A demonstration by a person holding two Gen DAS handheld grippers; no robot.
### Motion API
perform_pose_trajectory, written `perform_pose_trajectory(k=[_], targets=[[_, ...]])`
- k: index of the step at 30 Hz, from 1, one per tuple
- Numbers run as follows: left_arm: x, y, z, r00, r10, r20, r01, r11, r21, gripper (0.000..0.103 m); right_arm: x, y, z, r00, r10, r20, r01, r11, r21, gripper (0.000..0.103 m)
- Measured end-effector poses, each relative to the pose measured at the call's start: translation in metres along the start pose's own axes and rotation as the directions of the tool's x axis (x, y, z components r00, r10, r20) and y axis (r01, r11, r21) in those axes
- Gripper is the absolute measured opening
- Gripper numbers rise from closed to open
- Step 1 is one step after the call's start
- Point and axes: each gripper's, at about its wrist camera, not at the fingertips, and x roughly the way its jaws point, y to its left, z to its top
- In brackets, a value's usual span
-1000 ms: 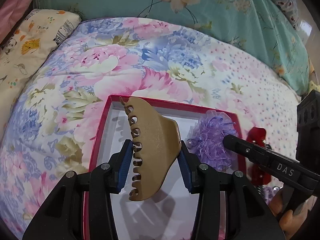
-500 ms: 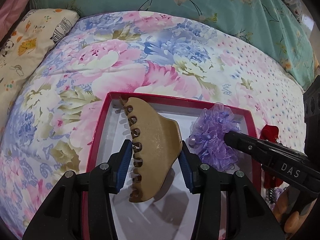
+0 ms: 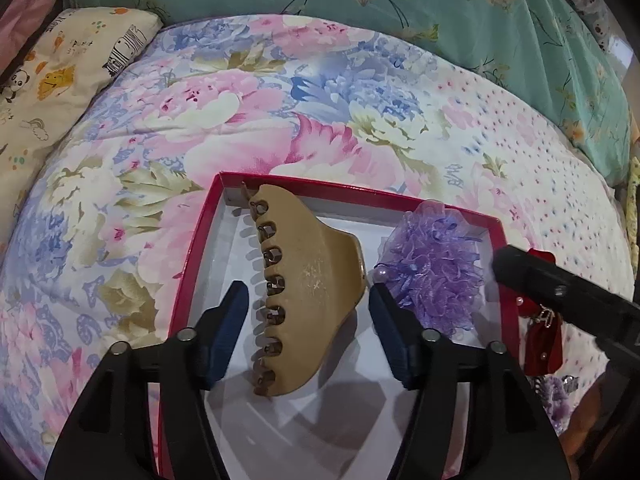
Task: Organize jewelry
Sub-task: 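Carry the claw clip and purple scrunchie into the tray and release both, then grasp the red velvet bow clip with the left gripper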
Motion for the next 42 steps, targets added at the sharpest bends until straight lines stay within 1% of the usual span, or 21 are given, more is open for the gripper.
perform_pose_trajectory(k=[3, 5, 8, 13, 22, 32, 42], targets=[[-0.010, -0.001, -0.003, 1.000, -0.011, 0.006, 0.012, 1.000, -0.010, 0.068, -0.018, -0.002, -0.002, 1.000, 0.009, 0.028, -0.009, 1.000, 0.004, 0.045], [-0.018, -0.002, -0.006, 1.000, -0.020, 0.016, 0.020, 1.000, -0.013, 0.070, -0.032, -0.007, -0.005, 0.999, 0.009, 0.047, -0.010, 1.000, 0.011, 0.047], [-0.029, -0.005, -0.011, 0.999, -0.033, 0.031, 0.033, 0.999, -0.018, 0.071, -0.053, -0.021, -0.012, 0.997, -0.011, 0.073, 0.009, 0.999, 0.033, 0.048], [-0.046, -0.015, -0.023, 0.997, -0.066, 0.039, 0.067, 0.997, -0.027, 0.071, -0.087, -0.051, -0.025, 0.994, -0.040, 0.100, 0.029, 0.994, 0.103, 0.048], [-0.066, -0.044, -0.045, 0.992, -0.126, 0.025, 0.126, 0.992, -0.011, 0.071, -0.131, -0.091, -0.050, 0.988, -0.101, 0.119, 0.081, 0.983, 0.163, 0.048], [-0.081, -0.083, -0.058, 0.984, -0.176, 0.015, 0.176, 0.984, 0.036, 0.071, -0.163, -0.123, -0.080, 0.982, -0.149, 0.120, 0.120, 0.969, 0.217, 0.048], [-0.079, -0.122, -0.062, 0.977, -0.211, -0.012, 0.211, 0.973, 0.088, 0.071, -0.178, -0.136, -0.095, 0.981, -0.151, 0.124, 0.117, 0.962, 0.248, 0.048]])
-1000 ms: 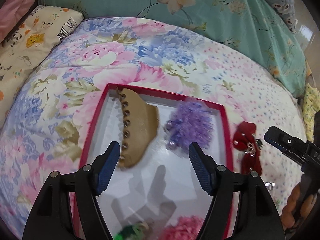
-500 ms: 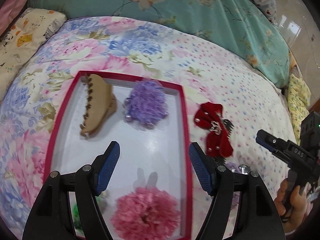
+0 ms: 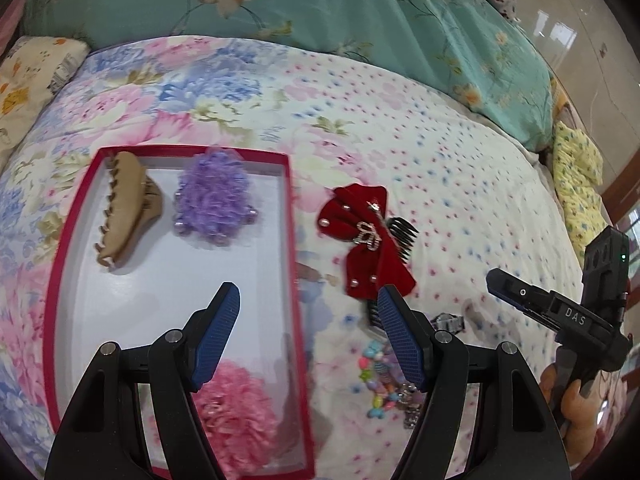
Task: Organize jewelry
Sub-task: 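Grasp the red velvet bow clip with the left gripper, then lift the red bow with the left gripper while the right grasps the lavender bead strand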
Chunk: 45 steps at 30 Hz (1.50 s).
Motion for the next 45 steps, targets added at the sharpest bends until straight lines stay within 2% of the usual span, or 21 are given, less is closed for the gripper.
perform_pose_trajectory(k=[5, 12, 16, 18, 20, 21, 22, 24, 27, 28, 29, 30, 32, 33, 35, 36, 42, 43, 45], targets=[[0.013, -0.016, 0.003, 1.000, -0.014, -0.016, 0.014, 1.000, 0.015, 0.071, 0.001, 0.003, -0.009, 0.999, 0.011, -0.035, -0.012, 1.000, -0.022, 0.048], [0.042, -0.035, 0.011, 0.998, -0.025, -0.056, 0.027, 0.999, 0.032, 0.071, 0.024, 0.032, -0.048, 0.988, 0.010, -0.154, -0.035, 0.986, -0.162, 0.048], [0.060, -0.040, 0.014, 0.996, -0.020, -0.088, 0.023, 0.999, 0.037, 0.071, 0.043, 0.028, -0.057, 0.980, 0.000, -0.201, -0.032, 0.987, -0.156, 0.047], [0.069, -0.042, 0.017, 0.995, -0.017, -0.099, 0.021, 0.999, 0.039, 0.071, 0.045, 0.022, -0.056, 0.979, 0.016, -0.202, -0.045, 0.989, -0.138, 0.031], [0.074, -0.044, 0.019, 0.995, -0.017, -0.102, 0.021, 0.999, 0.040, 0.071, 0.041, 0.018, -0.055, 0.981, 0.014, -0.192, -0.041, 0.990, -0.136, 0.006], [0.078, -0.046, 0.021, 0.994, -0.022, -0.104, 0.026, 0.999, 0.041, 0.070, 0.037, 0.015, -0.052, 0.983, 0.014, -0.183, -0.039, 0.990, -0.132, 0.001], [0.081, -0.048, 0.022, 0.994, -0.024, -0.106, 0.029, 0.999, 0.044, 0.069, 0.032, 0.011, -0.049, 0.986, 0.012, -0.168, -0.034, 0.991, -0.129, 0.000], [0.088, -0.052, 0.025, 0.994, -0.019, -0.111, 0.026, 0.998, 0.057, 0.065, 0.021, 0.004, -0.042, 0.990, 0.012, -0.138, -0.029, 0.993, -0.117, 0.000], [0.102, -0.057, 0.026, 0.989, -0.015, -0.145, 0.027, 0.997, 0.075, 0.033, 0.008, -0.007, -0.032, 0.994, 0.017, -0.108, -0.027, 0.995, -0.094, 0.000], [0.105, -0.058, 0.025, 0.988, -0.024, -0.154, 0.036, 0.996, 0.076, 0.017, 0.007, -0.011, -0.029, 0.992, 0.037, -0.118, -0.046, 0.996, -0.077, 0.002], [0.106, -0.060, 0.024, 0.986, -0.047, -0.158, 0.060, 0.995, 0.079, 0.011, 0.007, -0.013, -0.028, 0.991, 0.054, -0.125, -0.062, 0.996, -0.062, 0.007], [0.105, -0.062, 0.024, 0.988, -0.038, -0.149, 0.052, 0.995, 0.091, 0.011, 0.007, -0.014, -0.029, 0.989, 0.058, -0.133, -0.066, 0.996, -0.052, 0.007], [0.099, -0.068, 0.021, 0.991, -0.030, -0.129, 0.046, 0.991, 0.123, 0.002, 0.011, -0.010, -0.033, 0.987, 0.057, -0.153, -0.068, 0.995, -0.070, 0.011], [0.096, -0.068, 0.020, 0.992, -0.034, -0.123, 0.049, 0.991, 0.125, 0.002, 0.014, -0.008, -0.036, 0.984, 0.066, -0.165, -0.078, 0.995, -0.068, 0.014], [0.088, -0.067, 0.018, 0.994, -0.036, -0.107, 0.049, 0.991, 0.124, 0.001, 0.018, -0.002, -0.044, 0.978, 0.090, -0.188, -0.104, 0.992, -0.069, 0.036], [0.082, -0.064, 0.016, 0.995, -0.040, -0.097, 0.052, 0.991, 0.121, 0.001, 0.021, 0.002, -0.048, 0.975, 0.100, -0.197, -0.117, 0.990, -0.073, 0.041], [0.045, -0.044, 0.007, 0.997, -0.059, -0.049, 0.063, 0.995, 0.076, 0.001, 0.042, 0.017, -0.056, 0.970, 0.101, -0.222, -0.123, 0.989, -0.085, 0.042], [0.040, -0.042, 0.007, 0.997, -0.061, -0.042, 0.064, 0.995, 0.071, 0.001, 0.046, 0.017, -0.055, 0.970, 0.098, -0.223, -0.118, 0.990, -0.078, 0.041], [0.026, -0.037, 0.003, 0.998, -0.065, -0.021, 0.066, 0.996, 0.059, 0.001, 0.054, 0.015, -0.054, 0.972, 0.085, -0.221, -0.102, 0.993, -0.066, 0.033]])
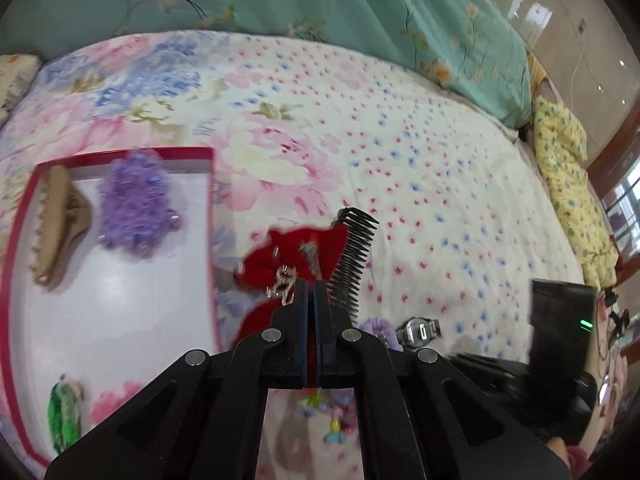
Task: Organize jewelry
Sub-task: 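Lift the red bow with the left gripper while the right grasps the lavender bead strand, then place the red bow and lavender strand in the tray and open both grippers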
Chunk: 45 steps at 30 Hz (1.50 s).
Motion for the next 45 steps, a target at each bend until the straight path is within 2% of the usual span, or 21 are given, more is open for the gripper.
perform_pose_trajectory(k=[1, 6, 7, 12, 17, 30, 38, 45], targets=[[-0.006, 0.001, -0.002, 1.000, -0.002, 0.007, 0.002, 1.000, -0.005, 0.001, 0.003, -0.001, 0.001, 1.000, -0.011, -0.002, 0.011, 1.000, 0.005, 0.022], [-0.034, 0.005, -0.009, 0.999, -0.017, 0.050, 0.017, 1.000, -0.012, 0.001, -0.002, 0.004, -0.003, 0.999, -0.037, 0.029, 0.038, 0.999, -0.020, 0.016], [-0.040, 0.005, -0.011, 0.998, -0.023, 0.059, 0.024, 1.000, -0.014, 0.001, -0.007, 0.005, -0.004, 0.999, -0.034, 0.040, 0.035, 0.999, -0.020, 0.011], [-0.063, 0.006, -0.018, 0.994, -0.046, 0.095, 0.048, 0.999, -0.022, 0.001, -0.028, 0.014, 0.001, 0.995, -0.029, 0.092, 0.033, 0.999, -0.039, 0.010], [-0.081, 0.011, -0.024, 0.991, -0.035, 0.125, 0.039, 0.999, -0.029, 0.001, -0.047, 0.026, 0.007, 0.991, -0.008, 0.135, 0.016, 0.998, -0.058, 0.010], [-0.126, 0.067, -0.035, 0.975, 0.092, 0.201, -0.069, 0.991, -0.115, 0.001, -0.034, 0.071, 0.014, 0.991, 0.056, 0.121, -0.041, 0.991, -0.129, 0.010], [-0.132, 0.106, -0.038, 0.965, 0.161, 0.208, -0.125, 0.977, -0.175, 0.001, -0.013, 0.100, 0.022, 0.992, 0.078, 0.097, -0.061, 0.983, -0.173, 0.010], [-0.133, 0.136, -0.036, 0.945, 0.244, 0.219, -0.198, 0.957, -0.214, 0.001, 0.019, 0.122, 0.036, 0.994, 0.085, 0.067, -0.070, 0.977, -0.203, 0.010]])
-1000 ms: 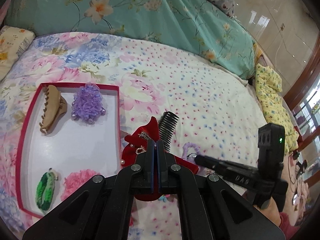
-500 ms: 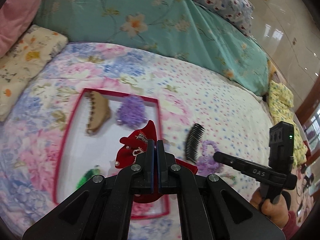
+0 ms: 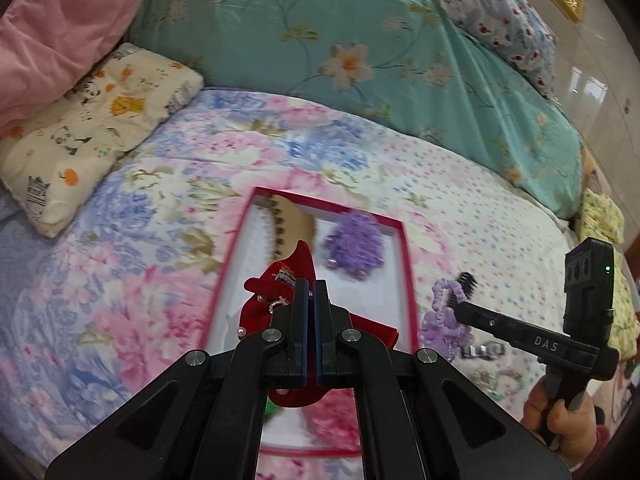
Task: Organize jewelry
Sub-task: 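Place the red bow and lavender strand in the tray and open both grippers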
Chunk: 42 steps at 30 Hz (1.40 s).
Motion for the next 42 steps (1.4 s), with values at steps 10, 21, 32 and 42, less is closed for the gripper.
perform_pose_trajectory(k=[10, 21, 32, 42], targets=[[0.048, 0.021, -0.003, 0.997, 0.062, -0.038, -0.063, 0.997, -0.032, 0.001, 0.054, 0.009, 0.025, 0.999, -0.043, -0.030, 0.042, 0.998, -0.040, 0.010], [0.080, 0.004, -0.020, 0.995, 0.031, -0.090, -0.032, 0.999, -0.012, 0.001, 0.091, 0.004, 0.028, 0.994, -0.081, -0.076, 0.078, 0.996, -0.046, 0.011], [0.105, 0.006, -0.026, 0.989, -0.022, -0.146, 0.014, 0.998, -0.058, 0.002, 0.101, 0.003, 0.029, 0.992, -0.091, -0.092, 0.086, 0.995, -0.054, 0.014], [0.106, 0.006, -0.026, 0.985, -0.055, -0.166, 0.043, 0.996, -0.074, 0.012, 0.100, 0.004, 0.031, 0.992, -0.082, -0.092, 0.078, 0.996, -0.044, 0.023]])
